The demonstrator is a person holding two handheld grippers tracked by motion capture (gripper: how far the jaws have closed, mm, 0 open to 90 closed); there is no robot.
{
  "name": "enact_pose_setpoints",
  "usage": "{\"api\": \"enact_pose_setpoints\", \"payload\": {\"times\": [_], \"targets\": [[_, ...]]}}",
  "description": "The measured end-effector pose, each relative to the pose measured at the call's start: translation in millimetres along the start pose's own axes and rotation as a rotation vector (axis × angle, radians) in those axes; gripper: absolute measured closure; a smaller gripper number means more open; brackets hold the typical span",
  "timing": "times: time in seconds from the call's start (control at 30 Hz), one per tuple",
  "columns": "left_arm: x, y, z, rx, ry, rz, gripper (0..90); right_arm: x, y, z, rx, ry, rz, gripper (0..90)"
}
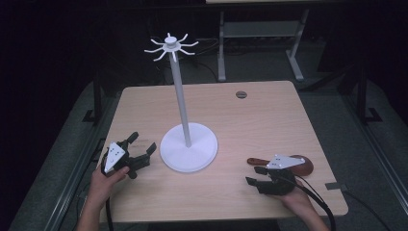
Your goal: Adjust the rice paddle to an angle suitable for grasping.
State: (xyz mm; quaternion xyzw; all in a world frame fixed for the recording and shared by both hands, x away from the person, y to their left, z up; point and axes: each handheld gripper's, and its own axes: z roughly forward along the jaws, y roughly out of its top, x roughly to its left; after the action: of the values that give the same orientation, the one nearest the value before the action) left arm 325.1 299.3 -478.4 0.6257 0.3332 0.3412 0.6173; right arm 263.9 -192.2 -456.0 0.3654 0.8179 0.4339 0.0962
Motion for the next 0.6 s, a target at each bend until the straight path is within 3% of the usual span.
{"api": "enact_pose_setpoints", "payload": {"times": [0.37,0.6], "targets": [[-0.2,0.0,0.0,0.001,0.004,-0.002,13.4,-7.8,-1.5,-5.6,-0.024,0.011,0.034,64.2],[0.0,0.0,0.0,0.000,0.001,0.000,13.4,-12.8,-1.1,-9.0,-0.037,0.007,0.034,82.8]]}}
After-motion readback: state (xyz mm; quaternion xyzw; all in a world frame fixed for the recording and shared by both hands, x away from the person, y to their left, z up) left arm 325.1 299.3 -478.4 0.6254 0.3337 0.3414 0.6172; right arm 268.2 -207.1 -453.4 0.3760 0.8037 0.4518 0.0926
